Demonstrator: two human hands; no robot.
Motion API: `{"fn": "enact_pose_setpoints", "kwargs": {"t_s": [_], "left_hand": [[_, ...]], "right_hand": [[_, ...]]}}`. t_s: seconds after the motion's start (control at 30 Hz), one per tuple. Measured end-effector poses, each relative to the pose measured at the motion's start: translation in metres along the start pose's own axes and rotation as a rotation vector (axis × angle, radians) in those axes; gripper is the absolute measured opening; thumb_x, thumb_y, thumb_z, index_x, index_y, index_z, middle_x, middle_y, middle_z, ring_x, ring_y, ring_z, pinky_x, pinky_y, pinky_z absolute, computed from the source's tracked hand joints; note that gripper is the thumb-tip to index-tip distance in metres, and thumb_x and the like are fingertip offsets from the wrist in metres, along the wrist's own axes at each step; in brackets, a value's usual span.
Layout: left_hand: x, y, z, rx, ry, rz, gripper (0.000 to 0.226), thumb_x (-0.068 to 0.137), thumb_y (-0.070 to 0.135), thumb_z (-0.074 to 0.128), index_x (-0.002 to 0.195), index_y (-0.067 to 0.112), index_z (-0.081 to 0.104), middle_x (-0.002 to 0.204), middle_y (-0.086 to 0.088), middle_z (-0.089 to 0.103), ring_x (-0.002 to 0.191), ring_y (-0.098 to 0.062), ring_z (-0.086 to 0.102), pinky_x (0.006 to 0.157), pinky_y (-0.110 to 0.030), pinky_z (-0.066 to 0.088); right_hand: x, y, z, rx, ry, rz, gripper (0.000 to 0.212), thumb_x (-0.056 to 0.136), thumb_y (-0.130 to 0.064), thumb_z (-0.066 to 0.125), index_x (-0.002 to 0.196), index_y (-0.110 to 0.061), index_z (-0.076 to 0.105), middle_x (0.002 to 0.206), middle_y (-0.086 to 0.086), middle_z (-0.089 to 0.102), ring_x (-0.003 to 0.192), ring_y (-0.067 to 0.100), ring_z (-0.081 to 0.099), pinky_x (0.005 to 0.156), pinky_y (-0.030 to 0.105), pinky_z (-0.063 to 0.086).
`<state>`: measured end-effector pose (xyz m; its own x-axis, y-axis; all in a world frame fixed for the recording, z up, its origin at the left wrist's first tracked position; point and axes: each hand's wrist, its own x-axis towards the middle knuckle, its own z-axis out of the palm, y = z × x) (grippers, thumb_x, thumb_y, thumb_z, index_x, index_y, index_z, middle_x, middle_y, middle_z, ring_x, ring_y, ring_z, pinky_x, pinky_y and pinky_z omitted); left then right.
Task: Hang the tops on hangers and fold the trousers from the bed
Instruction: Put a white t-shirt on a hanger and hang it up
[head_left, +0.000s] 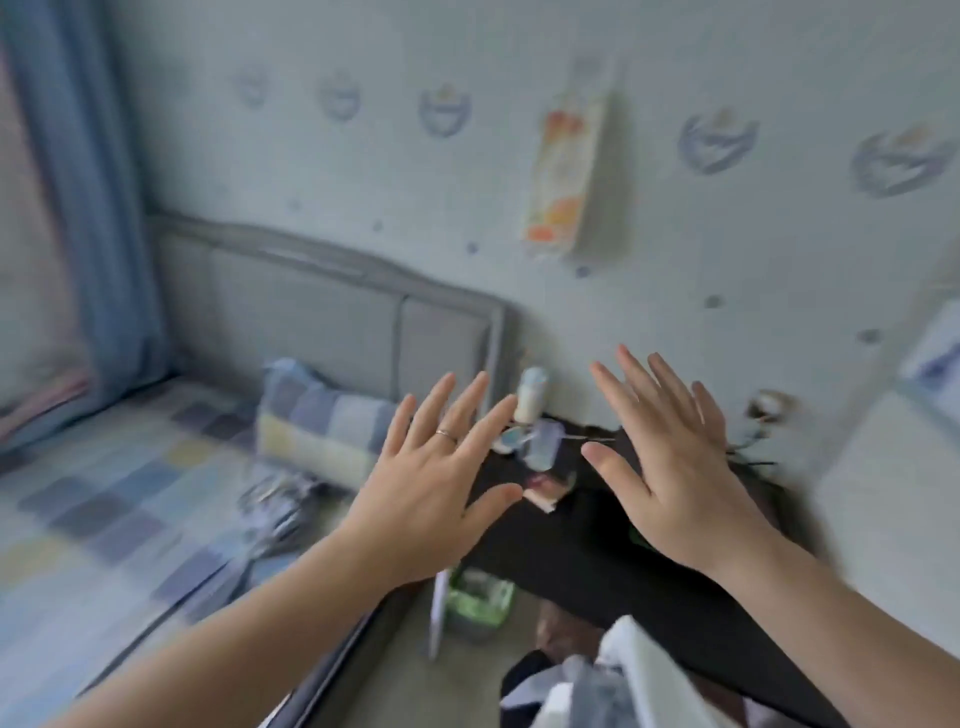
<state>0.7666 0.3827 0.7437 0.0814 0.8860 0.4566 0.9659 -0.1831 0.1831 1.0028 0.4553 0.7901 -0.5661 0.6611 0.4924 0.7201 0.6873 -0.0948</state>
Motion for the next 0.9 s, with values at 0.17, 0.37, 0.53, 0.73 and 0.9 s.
{"fn": "enact_pose_setpoints", "kwargs": {"t_s": [0.17, 0.37, 0.53, 0.73, 0.9], "left_hand": [[-0.120, -0.095, 0.007, 0.018, -0.075, -0.365, 0.076, 0.091, 0.074, 0.015, 0.158, 0.043, 0.002, 0.169, 0.012, -0.008, 0.155, -0.017, -0.015, 0.126, -0.047, -0.001], [-0.251, -0.177, 0.012, 0.038, -0.127, -0.772, 0.070, 0.095, 0.074, 0.017, 0.157, 0.046, 0.002, 0.169, 0.013, -0.006, 0.155, -0.015, -0.014, 0.125, -0.040, -0.004], [-0.329, -0.235, 0.008, 0.033, -0.141, -1.074, 0.067, 0.100, 0.066, 0.031, 0.159, 0.041, 0.012, 0.169, 0.011, 0.003, 0.156, -0.016, -0.005, 0.126, -0.041, 0.006], [-0.397, -0.303, -0.002, 0.022, -0.079, -1.397, 0.064, 0.101, 0.058, 0.043, 0.158, 0.034, 0.025, 0.167, 0.006, 0.019, 0.155, -0.017, 0.009, 0.123, -0.037, 0.014], [-0.444, -0.350, 0.004, -0.014, -0.037, -1.628, 0.063, 0.100, 0.055, 0.045, 0.157, 0.033, 0.028, 0.165, 0.006, 0.024, 0.153, -0.018, 0.015, 0.122, -0.038, 0.018]], "right_hand": [[0.022, -0.095, 0.102, 0.224, -0.173, -0.159, 0.069, 0.094, -0.065, 0.025, 0.158, -0.038, 0.020, 0.167, -0.014, 0.009, 0.154, 0.009, -0.002, 0.123, 0.050, 0.003], [0.041, -0.203, 0.208, 0.387, -0.413, -0.330, 0.069, 0.091, -0.068, 0.023, 0.155, -0.042, 0.020, 0.165, -0.019, 0.009, 0.153, 0.004, -0.002, 0.123, 0.043, -0.001], [0.059, -0.289, 0.297, 0.481, -0.620, -0.467, 0.069, 0.091, -0.068, 0.024, 0.155, -0.046, 0.015, 0.163, -0.024, 0.004, 0.153, 0.004, -0.003, 0.121, 0.038, -0.002], [0.095, -0.396, 0.389, 0.514, -0.812, -0.652, 0.063, 0.096, -0.061, 0.034, 0.154, -0.046, 0.015, 0.165, -0.020, 0.010, 0.153, 0.008, 0.002, 0.121, 0.039, 0.002], [0.126, -0.478, 0.458, 0.495, -0.954, -0.747, 0.061, 0.101, -0.051, 0.041, 0.156, -0.041, 0.019, 0.165, -0.015, 0.016, 0.153, 0.011, 0.006, 0.120, 0.041, 0.008]]}}
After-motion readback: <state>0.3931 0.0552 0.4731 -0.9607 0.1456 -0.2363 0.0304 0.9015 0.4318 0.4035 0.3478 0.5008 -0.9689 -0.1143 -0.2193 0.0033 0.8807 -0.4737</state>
